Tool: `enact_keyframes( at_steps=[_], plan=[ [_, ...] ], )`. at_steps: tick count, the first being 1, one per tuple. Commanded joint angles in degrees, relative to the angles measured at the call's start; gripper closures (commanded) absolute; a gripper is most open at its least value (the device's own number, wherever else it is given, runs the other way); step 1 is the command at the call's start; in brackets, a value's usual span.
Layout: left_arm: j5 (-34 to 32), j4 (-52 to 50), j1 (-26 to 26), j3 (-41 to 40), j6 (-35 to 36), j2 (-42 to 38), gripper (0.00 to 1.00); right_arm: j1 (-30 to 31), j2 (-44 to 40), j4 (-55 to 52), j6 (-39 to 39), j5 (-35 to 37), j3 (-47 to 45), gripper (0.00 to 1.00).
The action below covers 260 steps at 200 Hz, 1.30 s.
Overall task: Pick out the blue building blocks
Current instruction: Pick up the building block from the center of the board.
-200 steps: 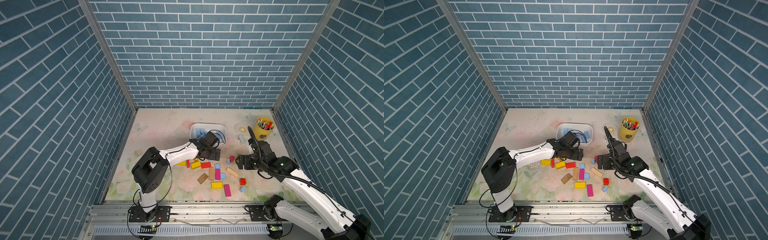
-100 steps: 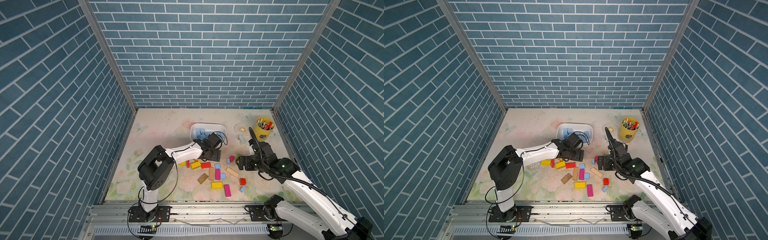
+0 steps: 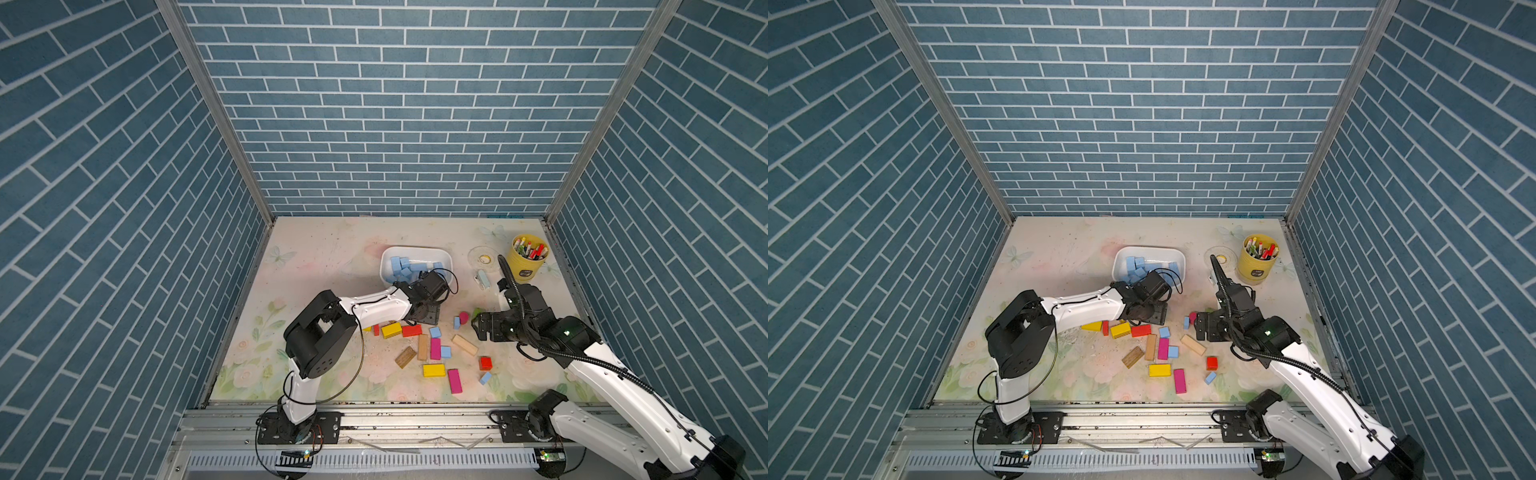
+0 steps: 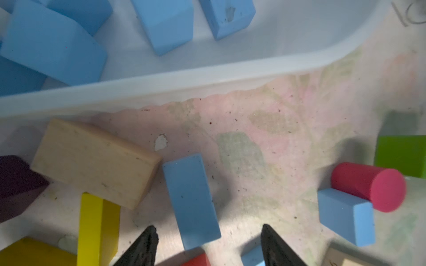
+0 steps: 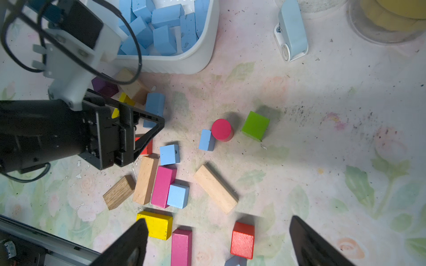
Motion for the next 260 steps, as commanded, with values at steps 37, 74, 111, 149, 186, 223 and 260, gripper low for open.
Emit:
enact_keyframes(
  at_steps=[37,74,111,149,186,223,260],
  plan=[
    [-6.05,1.10,-1.80,0.75,-0.55,1.31,0.37,-0.24,0.53,1.97,0.39,-0.69,-1.69,0.05],
    [-6.84,1.66,-1.86,-0.11,-0.30,2.02,0.44,-0.25,1.96,2.71,0.11,-0.77,-1.30,0.04],
    [-5.17,1.14,-1.93,0.98,0.59,3.89,0.52,-0.25,0.54,0.27,1.12,0.04,-0.37,0.04],
    [-4.63,1.21,-1.93,0.84,0.40,4.81,0.57,-0.22,-2.78,-1.45,2.47,0.16,-0.44,0.04],
    [-4.53,2.73,-2.02,-0.14,-0.63,4.97,0.63,-0.21,-4.68,-3.70,3.01,0.78,0.12,0.05],
    [-4.72,3.61,-2.56,-0.40,-1.03,1.78,0.75,-0.24,-6.36,-4.38,3.37,0.80,0.01,0.05],
    [-4.45,2.06,-4.09,0.12,-0.66,-4.37,0.78,-0.25,-8.20,-3.87,4.16,2.71,-0.20,0.06]
  ],
)
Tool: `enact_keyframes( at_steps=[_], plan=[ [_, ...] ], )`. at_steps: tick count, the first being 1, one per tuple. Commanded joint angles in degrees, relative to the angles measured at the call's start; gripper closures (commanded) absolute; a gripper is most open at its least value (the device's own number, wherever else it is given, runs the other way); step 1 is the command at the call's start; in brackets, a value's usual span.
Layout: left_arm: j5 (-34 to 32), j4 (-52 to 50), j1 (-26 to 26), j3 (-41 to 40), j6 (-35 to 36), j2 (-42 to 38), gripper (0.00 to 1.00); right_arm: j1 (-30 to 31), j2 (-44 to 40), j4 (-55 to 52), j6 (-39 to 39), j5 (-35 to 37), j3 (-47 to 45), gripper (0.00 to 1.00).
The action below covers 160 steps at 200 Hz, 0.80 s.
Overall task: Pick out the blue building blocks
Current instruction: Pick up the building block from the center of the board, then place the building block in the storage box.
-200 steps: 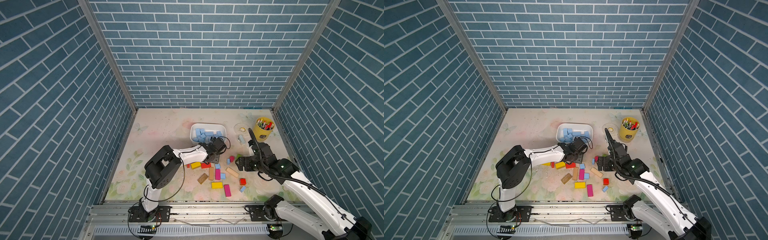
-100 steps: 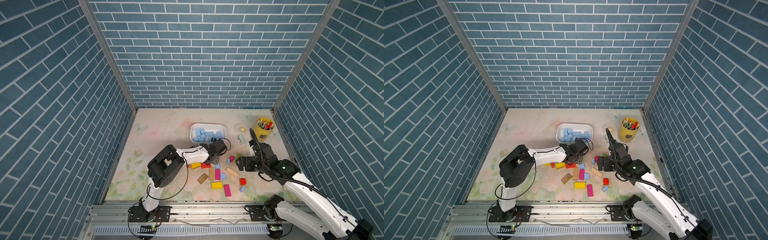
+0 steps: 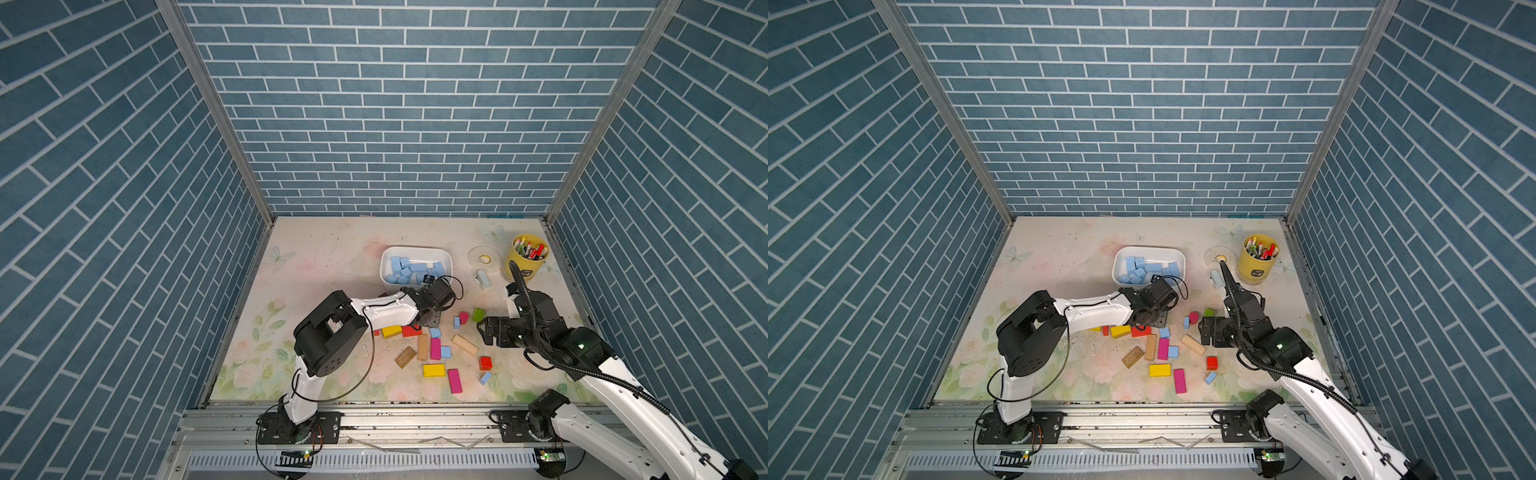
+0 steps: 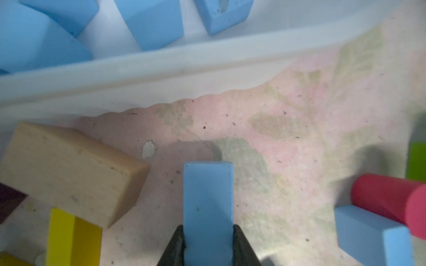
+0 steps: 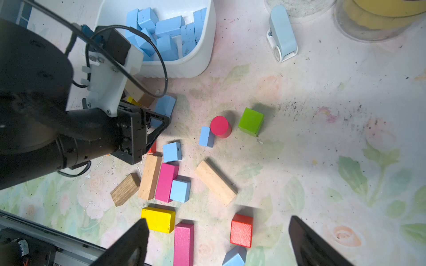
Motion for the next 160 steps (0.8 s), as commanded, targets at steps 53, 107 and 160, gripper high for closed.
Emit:
enact_keyframes(
  at_steps=[53,107,160],
  plan=[
    [-2.87,-6.40,-1.80,4.12,2.18,-13.26,0.82,-0.22,-4.12,3.18,1.23,3.48,-2.76,0.07],
    [-4.00,-10.18,0.17,15.42,4.47,-5.52,0.83,-0.25,-4.39,5.75,-1.16,2.17,-3.98,0.07],
    [-1.32,-9.86,4.62,23.09,3.35,3.73,0.83,-0.23,-5.61,6.03,-1.22,3.36,-4.23,0.07]
  ],
)
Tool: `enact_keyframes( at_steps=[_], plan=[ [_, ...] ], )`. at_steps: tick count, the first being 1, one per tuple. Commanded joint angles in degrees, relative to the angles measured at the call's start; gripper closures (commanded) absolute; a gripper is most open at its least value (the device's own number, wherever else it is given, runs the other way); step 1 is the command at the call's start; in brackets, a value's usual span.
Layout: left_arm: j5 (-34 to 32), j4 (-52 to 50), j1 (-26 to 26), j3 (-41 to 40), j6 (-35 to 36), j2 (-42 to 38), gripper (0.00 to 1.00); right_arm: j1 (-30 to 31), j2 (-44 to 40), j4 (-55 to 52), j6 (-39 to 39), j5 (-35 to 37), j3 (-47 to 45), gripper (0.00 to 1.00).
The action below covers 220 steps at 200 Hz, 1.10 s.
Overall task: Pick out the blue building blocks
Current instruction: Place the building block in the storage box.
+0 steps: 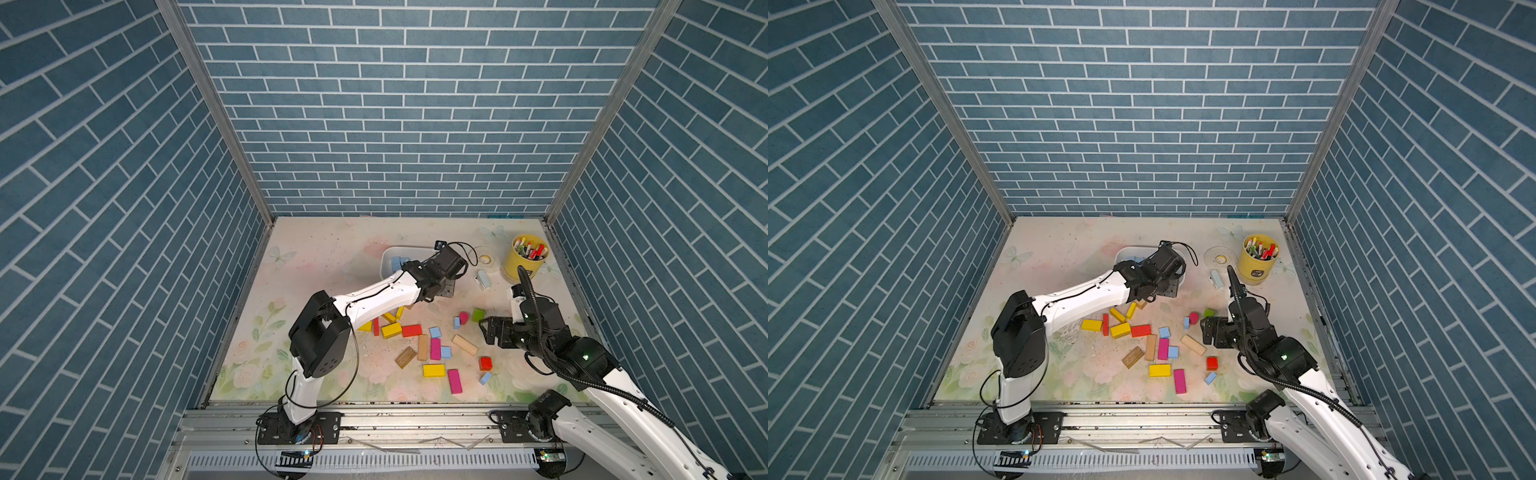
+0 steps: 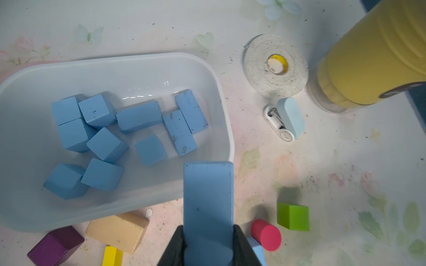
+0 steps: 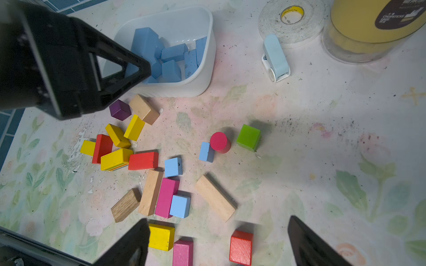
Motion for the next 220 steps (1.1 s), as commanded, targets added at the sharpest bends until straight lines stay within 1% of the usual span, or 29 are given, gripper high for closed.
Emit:
enact_keyframes(
  at_steps=[1,50,97,141,163,188,220],
  plan=[
    [0.84,-1.68,2.24,3.30,0.02,2.97,0.84,-0.23,-1.11,1.10,-0.75,1.44,-0.40,0.07],
    [3.42,-0.95,6.71,7.71,0.05,9.23,0.84,-0.20,-2.17,0.68,-0.92,3.18,-0.36,0.07],
    [6.83,-0.49,10.23,11.32,0.19,14.03,0.80,-0.18,-1.85,0.15,-0.61,4.52,-0.18,0.07],
    [8.58,-2.20,11.92,17.49,0.86,18.84,0.78,-0.18,-0.41,-0.59,0.80,5.29,0.47,0.07],
    [9.43,-3.27,12.44,20.23,1.16,20.99,0.74,-0.23,0.10,-0.68,1.67,5.37,0.45,0.07],
    [10.65,-2.90,13.06,21.02,1.20,22.25,0.73,-0.19,0.37,-1.19,2.90,6.06,0.43,0.07],
    [12.78,-2.16,13.95,21.32,1.06,23.20,0.67,-0.22,0.52,-1.95,3.99,6.60,0.75,0.07]
  ],
)
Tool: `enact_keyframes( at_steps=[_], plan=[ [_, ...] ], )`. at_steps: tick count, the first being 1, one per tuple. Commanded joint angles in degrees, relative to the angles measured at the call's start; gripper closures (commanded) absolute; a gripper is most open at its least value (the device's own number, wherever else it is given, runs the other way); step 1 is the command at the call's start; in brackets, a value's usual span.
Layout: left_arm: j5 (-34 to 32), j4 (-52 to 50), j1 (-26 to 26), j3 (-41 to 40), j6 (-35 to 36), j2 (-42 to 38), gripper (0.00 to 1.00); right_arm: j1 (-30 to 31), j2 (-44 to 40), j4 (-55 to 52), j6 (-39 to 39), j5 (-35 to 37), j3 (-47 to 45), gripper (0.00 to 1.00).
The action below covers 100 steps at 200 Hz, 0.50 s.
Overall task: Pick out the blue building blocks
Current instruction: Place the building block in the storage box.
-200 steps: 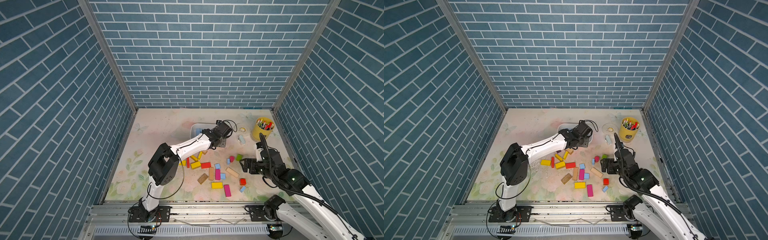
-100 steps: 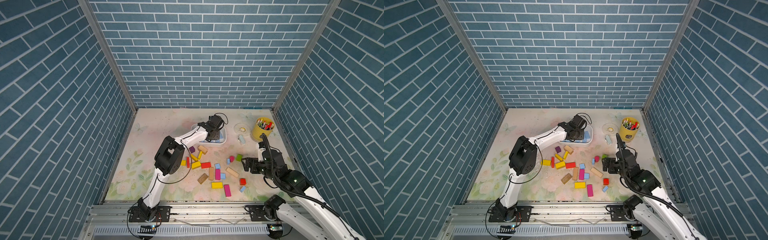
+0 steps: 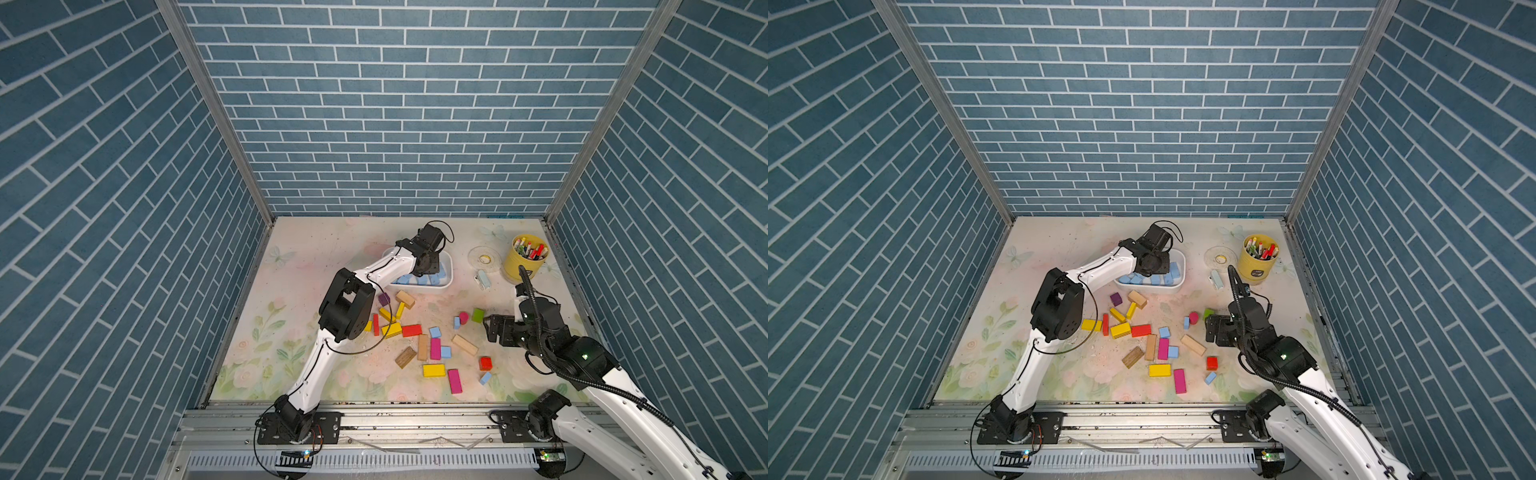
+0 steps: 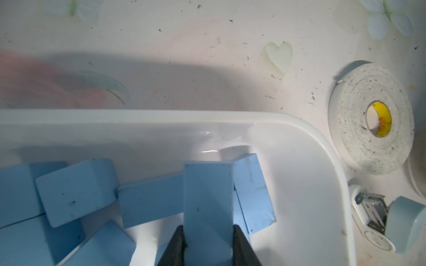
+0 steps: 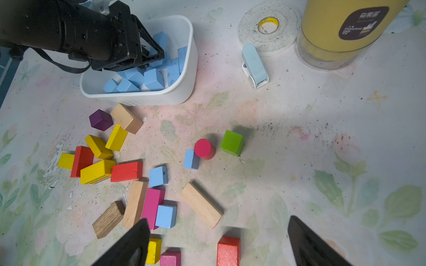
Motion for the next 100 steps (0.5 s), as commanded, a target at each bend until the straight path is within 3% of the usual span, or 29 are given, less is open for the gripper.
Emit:
enact_keyframes(
  at_steps=[1,26,57,100],
  plan=[
    [2.00,-0.72,1.01,1.39,0.65,1.55,0.66,-0.18,0.14,-1.39,2.51,1.68,0.76,0.07],
    [5.54,0.04,1.10,1.76,1.25,1.41,0.47,-0.22,-0.02,-2.88,3.38,2.38,1.52,0.07],
    [6.88,1.62,1.10,0.15,1.96,-2.19,0.35,-0.15,-0.80,-5.03,4.12,2.55,1.98,0.07],
    [7.87,6.00,1.06,-10.78,4.19,-15.25,0.23,-0.20,-1.13,-7.24,4.75,2.66,2.40,0.06]
  ],
)
